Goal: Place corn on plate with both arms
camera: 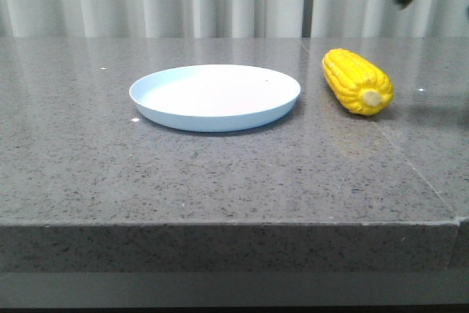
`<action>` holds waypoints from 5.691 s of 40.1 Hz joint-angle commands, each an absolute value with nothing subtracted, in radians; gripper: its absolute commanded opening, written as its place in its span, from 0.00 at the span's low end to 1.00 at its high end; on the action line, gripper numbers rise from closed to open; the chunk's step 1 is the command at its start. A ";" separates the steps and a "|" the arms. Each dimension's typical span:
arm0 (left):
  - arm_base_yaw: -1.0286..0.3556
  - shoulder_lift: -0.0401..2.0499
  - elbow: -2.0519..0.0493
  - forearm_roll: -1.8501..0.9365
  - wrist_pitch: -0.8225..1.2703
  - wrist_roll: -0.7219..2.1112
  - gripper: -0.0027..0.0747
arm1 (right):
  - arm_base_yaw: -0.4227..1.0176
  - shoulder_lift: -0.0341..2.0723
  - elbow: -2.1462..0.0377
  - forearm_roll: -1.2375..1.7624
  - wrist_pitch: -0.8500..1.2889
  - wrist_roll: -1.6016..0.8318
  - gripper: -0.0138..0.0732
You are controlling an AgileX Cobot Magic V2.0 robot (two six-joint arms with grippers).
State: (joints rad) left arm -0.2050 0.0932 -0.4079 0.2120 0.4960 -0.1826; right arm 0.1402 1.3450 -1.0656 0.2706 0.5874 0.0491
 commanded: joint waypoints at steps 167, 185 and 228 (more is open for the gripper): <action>-0.206 0.105 -0.434 0.220 0.422 -0.192 0.01 | 0.073 0.816 -0.832 -0.067 0.601 0.185 0.08; -0.206 0.105 -0.434 0.220 0.422 -0.192 0.01 | 0.073 0.228 -0.448 -0.068 0.419 0.181 0.08; -0.206 0.105 -0.434 0.220 0.422 -0.192 0.01 | 0.073 0.144 -0.422 -0.068 0.386 0.181 0.08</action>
State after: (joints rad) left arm -0.2050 0.0932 -0.4079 0.2124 0.4978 -0.1842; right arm 0.0765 0.1344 -0.3962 -0.0508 0.4739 0.1932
